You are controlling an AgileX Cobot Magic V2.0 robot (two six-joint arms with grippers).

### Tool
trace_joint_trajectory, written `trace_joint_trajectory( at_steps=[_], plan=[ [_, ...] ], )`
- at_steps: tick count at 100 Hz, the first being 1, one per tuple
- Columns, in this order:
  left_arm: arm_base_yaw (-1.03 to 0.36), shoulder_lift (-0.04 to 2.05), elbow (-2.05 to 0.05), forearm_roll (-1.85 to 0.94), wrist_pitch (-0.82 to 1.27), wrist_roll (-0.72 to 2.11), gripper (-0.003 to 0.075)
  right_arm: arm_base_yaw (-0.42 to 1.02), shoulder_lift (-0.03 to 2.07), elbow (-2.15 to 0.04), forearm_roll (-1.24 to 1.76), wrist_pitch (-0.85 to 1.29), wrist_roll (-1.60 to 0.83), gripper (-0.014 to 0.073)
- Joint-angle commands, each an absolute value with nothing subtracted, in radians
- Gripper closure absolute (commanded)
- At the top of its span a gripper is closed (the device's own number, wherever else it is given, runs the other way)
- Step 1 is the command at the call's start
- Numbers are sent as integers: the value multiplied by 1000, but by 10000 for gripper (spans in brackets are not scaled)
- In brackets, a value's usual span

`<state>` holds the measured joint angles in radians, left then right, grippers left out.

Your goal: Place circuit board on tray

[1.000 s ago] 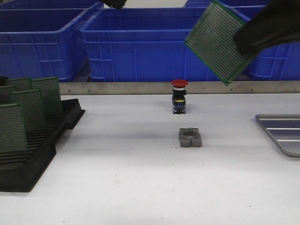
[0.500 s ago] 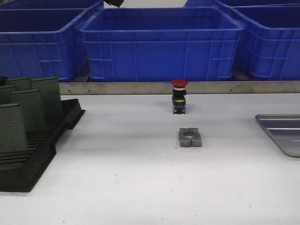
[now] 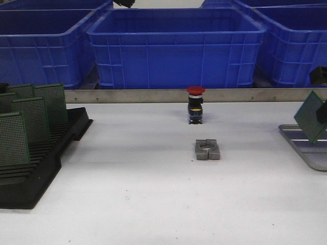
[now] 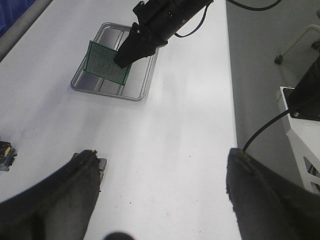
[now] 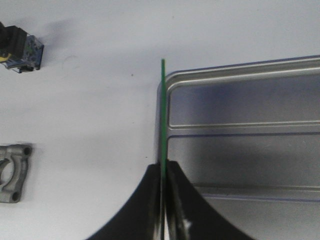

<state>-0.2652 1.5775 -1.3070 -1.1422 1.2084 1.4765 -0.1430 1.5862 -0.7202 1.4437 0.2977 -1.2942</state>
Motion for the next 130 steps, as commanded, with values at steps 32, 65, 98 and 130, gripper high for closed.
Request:
trace_joint_trajectory(
  at_steps=[32, 65, 98, 130],
  plan=[
    [-262, 1539, -1337, -1222, 1224, 1469, 217, -147, 1560, -751, 1464, 236, -1300, 84],
    [-192, 1518, -1337, -1025, 1216, 1469, 217, -147, 1520, -751, 1427, 231, -1303, -38],
    [-151, 1499, -1335, -447, 1234, 1442, 217, -147, 1517, -751, 1427, 250, -1303, -38],
    [-151, 1576, -1335, -335, 1213, 1407, 217, -147, 1517, -751, 1427, 254, -1303, -38]
  ],
)
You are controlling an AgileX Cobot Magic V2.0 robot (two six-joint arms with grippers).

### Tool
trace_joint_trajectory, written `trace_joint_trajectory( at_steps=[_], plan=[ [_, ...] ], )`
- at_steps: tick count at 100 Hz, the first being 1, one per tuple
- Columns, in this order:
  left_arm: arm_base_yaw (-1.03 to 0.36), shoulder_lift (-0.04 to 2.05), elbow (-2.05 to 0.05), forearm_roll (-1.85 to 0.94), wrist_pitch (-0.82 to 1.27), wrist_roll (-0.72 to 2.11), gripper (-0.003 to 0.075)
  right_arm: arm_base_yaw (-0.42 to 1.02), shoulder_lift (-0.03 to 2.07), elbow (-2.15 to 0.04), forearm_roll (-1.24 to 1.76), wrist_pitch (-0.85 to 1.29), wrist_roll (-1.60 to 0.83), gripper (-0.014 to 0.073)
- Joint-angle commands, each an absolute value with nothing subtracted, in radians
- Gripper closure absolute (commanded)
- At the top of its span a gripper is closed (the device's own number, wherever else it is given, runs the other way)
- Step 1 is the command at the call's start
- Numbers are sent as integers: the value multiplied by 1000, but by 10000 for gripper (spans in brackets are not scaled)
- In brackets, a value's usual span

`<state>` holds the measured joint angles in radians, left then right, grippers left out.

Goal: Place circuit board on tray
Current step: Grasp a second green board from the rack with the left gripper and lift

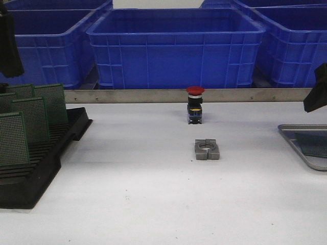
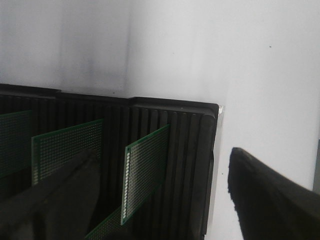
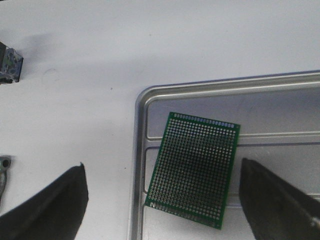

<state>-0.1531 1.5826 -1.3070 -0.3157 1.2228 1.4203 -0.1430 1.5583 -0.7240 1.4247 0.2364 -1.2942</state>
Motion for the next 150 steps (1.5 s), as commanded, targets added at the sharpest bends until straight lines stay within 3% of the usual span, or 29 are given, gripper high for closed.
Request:
trace_joint_trajectory(
  at_steps=[1, 52, 59, 88, 118, 150],
  plan=[
    [-151, 1579, -1335, -335, 1213, 1407, 217, -147, 1517, -751, 1427, 254, -1303, -38],
    [-151, 1735, -1335, -271, 1111, 1407, 239, -147, 1517, -751, 1427, 273, -1303, -38],
    [-151, 1740, -1335, -271, 1111, 1407, 298, -147, 1517, -751, 1427, 273, -1303, -38],
    [-151, 1740, -1335, -271, 1148, 1407, 741, -147, 1517, -751, 1427, 273, -1303, -38],
    [-168, 1706, -1448, -313, 1286, 1348, 740, -147, 1517, -751, 1427, 300, -1315, -38],
    [-220, 1676, -1561, -672, 1284, 1348, 740, -144, 1517, -801, 1428, 650, -1507, -38]
  ],
)
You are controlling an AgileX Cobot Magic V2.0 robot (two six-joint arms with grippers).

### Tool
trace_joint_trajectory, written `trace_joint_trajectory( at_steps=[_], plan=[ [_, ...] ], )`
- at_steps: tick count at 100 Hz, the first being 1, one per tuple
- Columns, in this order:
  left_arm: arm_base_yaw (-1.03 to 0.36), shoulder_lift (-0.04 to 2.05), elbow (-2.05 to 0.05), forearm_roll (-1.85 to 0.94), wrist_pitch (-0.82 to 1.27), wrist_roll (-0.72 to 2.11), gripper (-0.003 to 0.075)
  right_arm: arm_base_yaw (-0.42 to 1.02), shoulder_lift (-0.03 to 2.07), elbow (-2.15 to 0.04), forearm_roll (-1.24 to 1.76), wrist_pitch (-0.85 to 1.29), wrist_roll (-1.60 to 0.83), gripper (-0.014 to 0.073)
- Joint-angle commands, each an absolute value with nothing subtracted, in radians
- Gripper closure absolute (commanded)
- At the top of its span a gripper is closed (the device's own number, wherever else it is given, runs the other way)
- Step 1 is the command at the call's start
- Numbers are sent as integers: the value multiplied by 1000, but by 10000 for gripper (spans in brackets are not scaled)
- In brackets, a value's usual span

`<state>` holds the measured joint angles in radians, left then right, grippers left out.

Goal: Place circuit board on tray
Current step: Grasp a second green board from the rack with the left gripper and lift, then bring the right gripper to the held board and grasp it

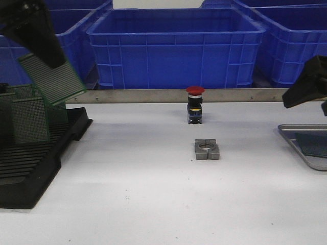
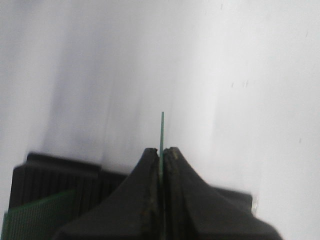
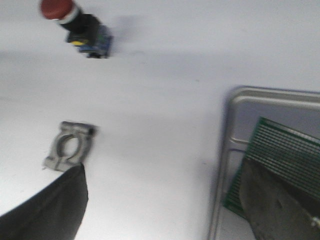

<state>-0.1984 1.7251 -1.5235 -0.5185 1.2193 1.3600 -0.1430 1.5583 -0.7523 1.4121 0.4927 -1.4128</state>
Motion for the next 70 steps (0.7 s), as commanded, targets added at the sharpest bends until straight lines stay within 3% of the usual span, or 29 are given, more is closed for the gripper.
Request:
trace_joint_trajectory(
  at_steps=[1, 13, 27, 70],
  plan=[
    [-220, 1676, -1561, -680, 1284, 1348, 740, -144, 1517, -805, 1428, 662, -1521, -38],
    [-256, 1676, -1561, -754, 1284, 1348, 740, -141, 1517, -825, 1457, 864, -1635, -38],
    [-310, 1680, -1561, -758, 1284, 1348, 740, -108, 1517, -825, 1498, 955, -1800, -38],
    [-385, 1682, -1561, -762, 1284, 1348, 740, 157, 1517, -825, 1498, 857, -2071, -38]
  ],
)
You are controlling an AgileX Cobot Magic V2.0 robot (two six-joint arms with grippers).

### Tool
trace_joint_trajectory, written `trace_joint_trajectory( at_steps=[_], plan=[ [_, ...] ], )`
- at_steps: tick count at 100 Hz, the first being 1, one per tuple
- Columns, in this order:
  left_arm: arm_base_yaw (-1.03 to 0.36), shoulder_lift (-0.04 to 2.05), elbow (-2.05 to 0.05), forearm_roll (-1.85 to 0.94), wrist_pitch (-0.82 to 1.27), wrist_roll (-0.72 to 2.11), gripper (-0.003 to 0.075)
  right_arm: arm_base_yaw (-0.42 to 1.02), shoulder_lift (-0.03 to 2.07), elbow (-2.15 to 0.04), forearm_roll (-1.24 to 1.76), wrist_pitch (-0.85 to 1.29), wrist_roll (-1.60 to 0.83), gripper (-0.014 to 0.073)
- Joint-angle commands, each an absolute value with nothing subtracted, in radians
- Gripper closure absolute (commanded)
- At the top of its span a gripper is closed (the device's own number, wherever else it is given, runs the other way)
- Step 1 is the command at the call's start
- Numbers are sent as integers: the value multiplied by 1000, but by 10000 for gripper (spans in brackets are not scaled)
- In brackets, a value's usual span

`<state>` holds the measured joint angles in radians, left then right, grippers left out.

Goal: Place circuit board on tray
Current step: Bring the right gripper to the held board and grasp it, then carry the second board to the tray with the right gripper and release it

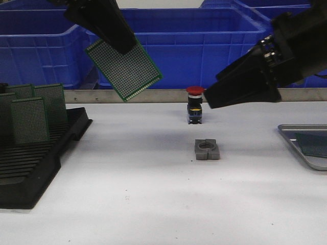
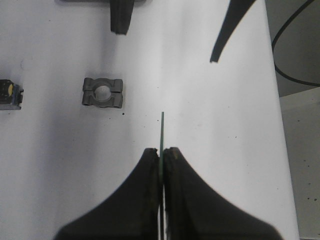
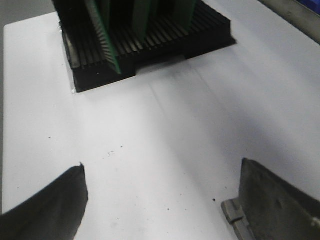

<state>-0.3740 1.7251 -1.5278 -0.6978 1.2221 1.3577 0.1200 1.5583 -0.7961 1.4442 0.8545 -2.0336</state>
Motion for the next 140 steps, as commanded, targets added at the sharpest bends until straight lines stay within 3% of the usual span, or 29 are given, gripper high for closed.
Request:
trace_joint_trajectory(
  at_steps=[1, 64, 74, 90, 104, 126, 140],
  plan=[
    [-385, 1682, -1561, -762, 1284, 1348, 740, 160, 1517, -825, 1499, 852, -2071, -38],
    [-385, 1682, -1561, -789, 1284, 1348, 740, 366, 1616, -877, 1890, 829, -2184, -30],
    [-385, 1682, -1561, -789, 1284, 1348, 740, 366, 1631, -886, 1896, 830, -2184, 76],
    [-385, 1682, -1561, -789, 1284, 1348, 740, 366, 1631, -886, 1896, 870, -2184, 441],
    [-385, 1682, -1561, -789, 1284, 1348, 740, 366, 1631, -886, 1896, 942, -2184, 666],
    [-385, 1682, -1561, -789, 1276, 1348, 725, 366, 1631, -886, 1896, 972, -2184, 662],
    [-385, 1682, -1561, -789, 1276, 1348, 572, 366, 1631, -886, 1896, 971, -2184, 662]
  ],
)
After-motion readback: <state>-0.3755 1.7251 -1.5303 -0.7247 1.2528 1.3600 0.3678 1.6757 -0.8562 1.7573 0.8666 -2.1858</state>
